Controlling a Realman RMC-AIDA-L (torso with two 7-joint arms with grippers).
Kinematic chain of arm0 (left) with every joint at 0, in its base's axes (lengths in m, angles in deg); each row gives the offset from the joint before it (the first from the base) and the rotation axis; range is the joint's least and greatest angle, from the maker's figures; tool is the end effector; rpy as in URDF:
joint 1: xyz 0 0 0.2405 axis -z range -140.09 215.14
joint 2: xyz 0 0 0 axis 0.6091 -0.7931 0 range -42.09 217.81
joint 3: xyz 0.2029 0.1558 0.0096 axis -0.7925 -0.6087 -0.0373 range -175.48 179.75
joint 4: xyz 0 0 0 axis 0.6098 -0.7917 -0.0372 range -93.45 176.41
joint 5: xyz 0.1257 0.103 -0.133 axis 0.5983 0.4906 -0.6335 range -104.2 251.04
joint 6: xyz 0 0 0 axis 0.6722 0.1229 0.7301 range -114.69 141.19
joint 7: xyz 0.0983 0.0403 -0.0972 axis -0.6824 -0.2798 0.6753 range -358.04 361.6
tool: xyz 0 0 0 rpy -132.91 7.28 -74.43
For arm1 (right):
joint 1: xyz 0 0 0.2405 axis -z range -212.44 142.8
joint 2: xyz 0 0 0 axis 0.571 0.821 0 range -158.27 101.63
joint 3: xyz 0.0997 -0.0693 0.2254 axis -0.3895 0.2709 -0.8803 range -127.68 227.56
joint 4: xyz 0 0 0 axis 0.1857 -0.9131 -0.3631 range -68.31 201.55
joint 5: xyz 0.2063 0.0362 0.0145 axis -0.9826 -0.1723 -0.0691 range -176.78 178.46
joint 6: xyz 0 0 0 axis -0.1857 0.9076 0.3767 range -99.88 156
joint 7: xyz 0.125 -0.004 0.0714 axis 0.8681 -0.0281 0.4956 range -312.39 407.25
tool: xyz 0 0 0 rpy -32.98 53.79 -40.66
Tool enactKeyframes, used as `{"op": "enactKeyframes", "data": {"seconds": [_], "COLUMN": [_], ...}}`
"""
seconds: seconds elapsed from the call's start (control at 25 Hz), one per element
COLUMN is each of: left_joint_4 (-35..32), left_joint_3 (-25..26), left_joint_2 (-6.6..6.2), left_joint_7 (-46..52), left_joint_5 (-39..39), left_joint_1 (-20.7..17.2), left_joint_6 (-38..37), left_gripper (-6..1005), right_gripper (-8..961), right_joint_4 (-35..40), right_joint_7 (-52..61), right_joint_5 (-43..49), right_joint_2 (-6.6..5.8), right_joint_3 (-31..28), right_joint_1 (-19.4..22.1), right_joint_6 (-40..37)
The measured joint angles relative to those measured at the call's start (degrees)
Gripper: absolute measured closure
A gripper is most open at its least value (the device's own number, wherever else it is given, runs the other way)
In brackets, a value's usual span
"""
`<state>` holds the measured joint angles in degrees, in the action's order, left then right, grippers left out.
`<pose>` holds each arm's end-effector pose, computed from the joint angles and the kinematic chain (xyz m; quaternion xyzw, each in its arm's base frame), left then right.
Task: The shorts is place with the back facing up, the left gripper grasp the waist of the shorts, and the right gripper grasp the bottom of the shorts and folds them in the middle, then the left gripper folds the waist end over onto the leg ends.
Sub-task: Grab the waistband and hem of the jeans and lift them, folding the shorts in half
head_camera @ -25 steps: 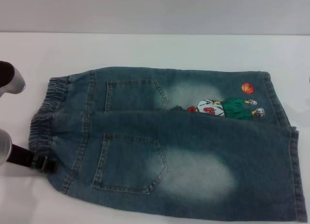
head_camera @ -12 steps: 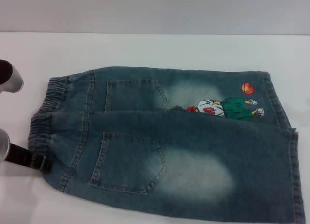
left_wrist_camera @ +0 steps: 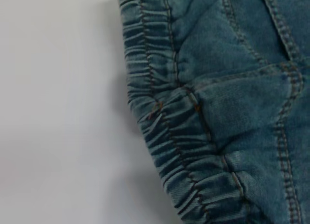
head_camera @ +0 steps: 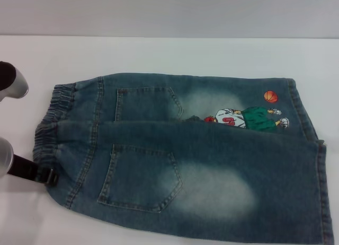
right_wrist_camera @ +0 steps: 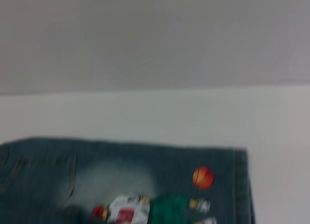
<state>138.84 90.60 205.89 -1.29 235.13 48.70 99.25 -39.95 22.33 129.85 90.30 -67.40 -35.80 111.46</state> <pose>-0.2453 0.2874 0.0245 -0.7693 -0.5168 0.1864 0.3260 0.2453 0.2710 0.1187 -0.7916 0.5019 0.0756 0.3403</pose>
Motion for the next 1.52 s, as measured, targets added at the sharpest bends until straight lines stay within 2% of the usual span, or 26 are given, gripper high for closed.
{"op": "enactKeyframes", "data": {"seconds": [0.24,0.72,1.0,1.2,1.52], "left_joint_4": [0.3,-1.6,-2.0,-2.8,-4.9], "left_joint_3": [-0.3,-0.3,-0.4,-0.4,-0.4], "left_joint_2": [0.0,0.0,0.0,0.0,0.0], "left_joint_7": [0.6,0.7,0.7,0.5,0.0], "left_joint_5": [0.0,-0.1,-0.1,-0.1,-0.1], "left_joint_1": [0.4,1.9,2.8,3.4,4.8], "left_joint_6": [0.1,-0.1,0.1,0.1,-0.2], "left_gripper": [656,739,756,760,764], "right_gripper": [267,269,268,267,268], "right_joint_4": [1.8,10.8,10.2,7.1,8.0], "right_joint_7": [3.4,5.7,6.8,8.0,8.7], "right_joint_5": [0.1,0.6,2.2,4.8,4.8], "right_joint_2": [0.05,0.22,0.29,0.46,0.73], "right_joint_3": [-0.7,0.8,2.6,2.9,5.2], "right_joint_1": [-0.1,0.2,1.5,2.9,3.9], "right_joint_6": [7.8,13.2,14.0,14.1,12.7]}}
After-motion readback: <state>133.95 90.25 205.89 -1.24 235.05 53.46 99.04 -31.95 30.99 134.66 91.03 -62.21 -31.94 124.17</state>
